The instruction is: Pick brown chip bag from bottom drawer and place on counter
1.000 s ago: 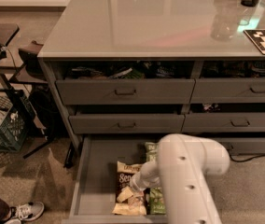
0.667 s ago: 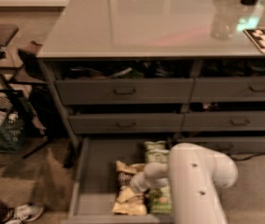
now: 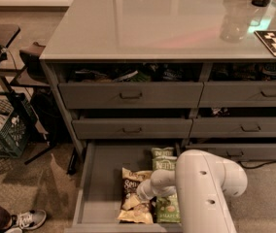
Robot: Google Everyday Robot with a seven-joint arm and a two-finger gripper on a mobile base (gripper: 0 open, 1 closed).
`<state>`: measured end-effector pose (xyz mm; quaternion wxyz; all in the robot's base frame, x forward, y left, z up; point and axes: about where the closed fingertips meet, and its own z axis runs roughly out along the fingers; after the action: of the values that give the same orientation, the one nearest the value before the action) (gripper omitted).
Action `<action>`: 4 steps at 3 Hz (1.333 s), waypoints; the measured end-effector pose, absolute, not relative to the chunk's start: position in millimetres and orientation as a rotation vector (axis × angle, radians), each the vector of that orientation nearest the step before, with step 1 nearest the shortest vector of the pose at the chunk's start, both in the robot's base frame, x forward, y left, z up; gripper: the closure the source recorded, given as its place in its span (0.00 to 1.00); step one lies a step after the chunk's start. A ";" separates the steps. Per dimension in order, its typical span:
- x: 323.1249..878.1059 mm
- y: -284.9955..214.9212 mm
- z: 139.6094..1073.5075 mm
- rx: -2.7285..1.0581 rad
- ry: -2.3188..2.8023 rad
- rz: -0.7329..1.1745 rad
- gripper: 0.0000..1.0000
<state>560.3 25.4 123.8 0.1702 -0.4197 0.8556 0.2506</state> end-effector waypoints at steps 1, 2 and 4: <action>560.2 25.4 123.8 -1.192 2.431 0.712 0.39; 560.2 25.4 124.0 -1.192 2.431 0.712 0.63; 560.3 25.8 139.2 -1.193 2.430 0.712 1.00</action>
Offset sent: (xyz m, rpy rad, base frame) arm 0.0000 0.0000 0.0000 0.0000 0.0000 0.0000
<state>560.3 25.8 139.2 0.1702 -0.4199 0.8555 0.2507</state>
